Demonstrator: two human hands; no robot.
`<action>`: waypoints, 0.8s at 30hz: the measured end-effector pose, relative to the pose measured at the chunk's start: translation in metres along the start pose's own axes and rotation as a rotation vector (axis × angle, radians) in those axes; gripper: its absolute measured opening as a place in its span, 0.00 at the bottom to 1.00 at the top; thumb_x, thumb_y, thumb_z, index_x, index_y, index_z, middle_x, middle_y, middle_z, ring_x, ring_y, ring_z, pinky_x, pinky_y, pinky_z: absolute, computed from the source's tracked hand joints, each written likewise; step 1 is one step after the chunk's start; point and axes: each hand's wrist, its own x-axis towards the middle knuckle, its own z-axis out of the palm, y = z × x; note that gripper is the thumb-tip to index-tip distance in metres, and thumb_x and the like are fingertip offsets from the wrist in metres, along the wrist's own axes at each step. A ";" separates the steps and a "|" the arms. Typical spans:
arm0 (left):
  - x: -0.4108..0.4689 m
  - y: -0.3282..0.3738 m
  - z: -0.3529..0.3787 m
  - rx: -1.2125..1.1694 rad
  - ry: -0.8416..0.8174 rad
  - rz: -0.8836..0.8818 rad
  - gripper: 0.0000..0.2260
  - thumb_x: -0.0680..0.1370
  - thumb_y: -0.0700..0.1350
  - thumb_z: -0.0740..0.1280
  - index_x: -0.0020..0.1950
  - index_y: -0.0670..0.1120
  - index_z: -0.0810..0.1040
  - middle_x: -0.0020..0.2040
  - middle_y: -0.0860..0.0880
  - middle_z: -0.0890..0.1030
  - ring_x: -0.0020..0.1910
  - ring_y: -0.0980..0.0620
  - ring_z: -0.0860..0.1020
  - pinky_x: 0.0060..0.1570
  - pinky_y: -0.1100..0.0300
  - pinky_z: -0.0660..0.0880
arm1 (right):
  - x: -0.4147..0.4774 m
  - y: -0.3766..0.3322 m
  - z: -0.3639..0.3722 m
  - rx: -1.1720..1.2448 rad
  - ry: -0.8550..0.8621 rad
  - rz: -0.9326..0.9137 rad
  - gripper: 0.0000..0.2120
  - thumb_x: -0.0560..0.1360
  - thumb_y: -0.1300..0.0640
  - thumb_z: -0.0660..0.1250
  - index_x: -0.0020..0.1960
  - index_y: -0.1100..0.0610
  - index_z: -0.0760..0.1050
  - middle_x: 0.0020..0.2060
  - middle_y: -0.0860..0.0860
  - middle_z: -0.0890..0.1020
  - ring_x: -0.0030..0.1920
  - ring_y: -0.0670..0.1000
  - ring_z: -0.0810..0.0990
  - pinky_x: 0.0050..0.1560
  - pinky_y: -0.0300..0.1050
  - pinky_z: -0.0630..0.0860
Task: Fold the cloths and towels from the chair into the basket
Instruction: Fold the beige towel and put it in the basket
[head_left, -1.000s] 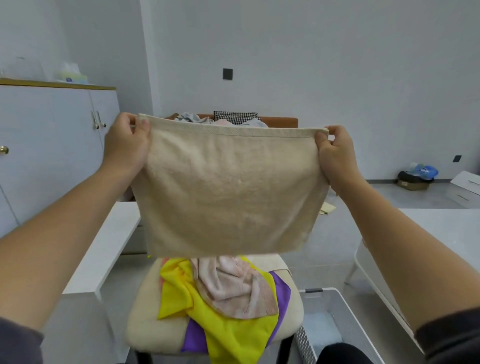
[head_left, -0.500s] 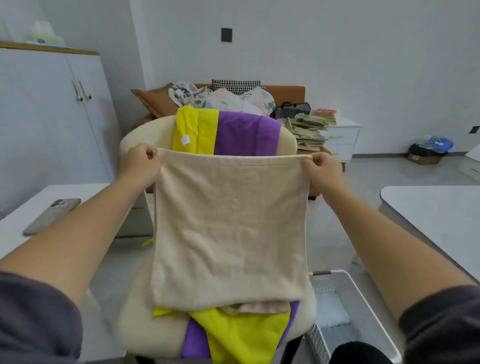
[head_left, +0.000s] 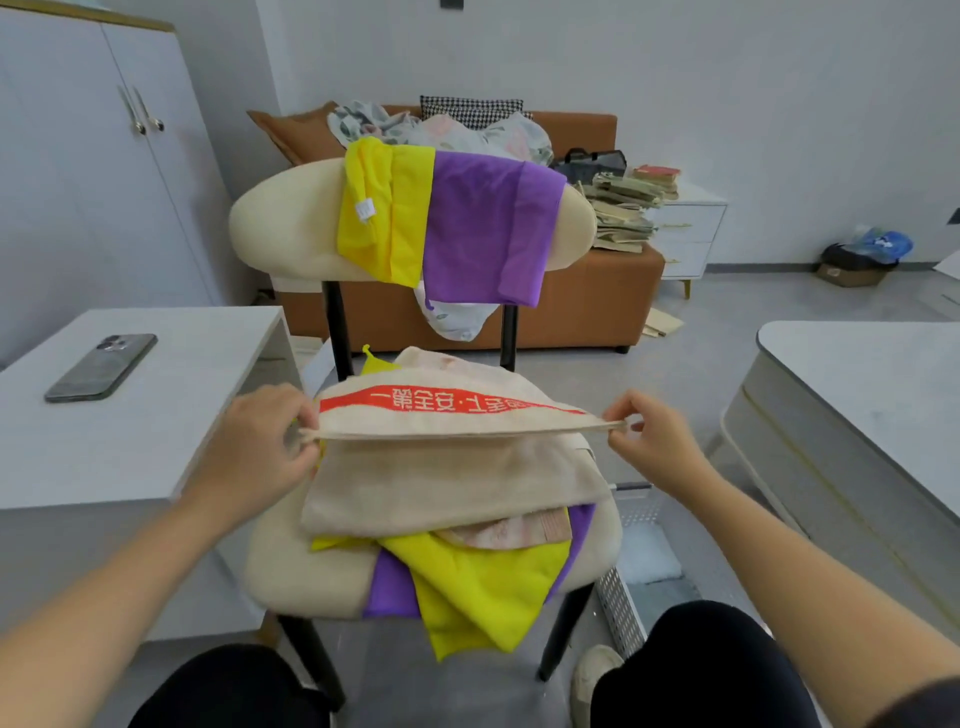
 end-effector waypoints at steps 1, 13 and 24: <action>-0.009 -0.003 0.006 0.045 -0.021 0.028 0.06 0.65 0.48 0.59 0.37 0.47 0.70 0.36 0.52 0.73 0.37 0.51 0.70 0.38 0.56 0.64 | -0.007 0.003 0.003 -0.044 -0.021 -0.034 0.05 0.68 0.68 0.67 0.41 0.60 0.75 0.39 0.51 0.79 0.42 0.51 0.76 0.46 0.47 0.73; -0.055 -0.002 0.042 0.210 -0.045 0.201 0.03 0.63 0.44 0.57 0.34 0.45 0.66 0.33 0.49 0.69 0.37 0.50 0.65 0.39 0.57 0.58 | -0.047 0.025 0.025 -0.270 -0.022 -0.173 0.08 0.65 0.68 0.68 0.38 0.60 0.70 0.39 0.50 0.73 0.38 0.52 0.71 0.35 0.50 0.72; -0.060 -0.001 0.050 0.223 -0.074 0.331 0.05 0.64 0.42 0.57 0.38 0.47 0.64 0.34 0.47 0.72 0.38 0.48 0.66 0.42 0.56 0.62 | -0.049 0.030 0.034 -0.292 0.006 -0.222 0.08 0.65 0.69 0.70 0.38 0.62 0.71 0.39 0.54 0.75 0.38 0.57 0.73 0.33 0.52 0.74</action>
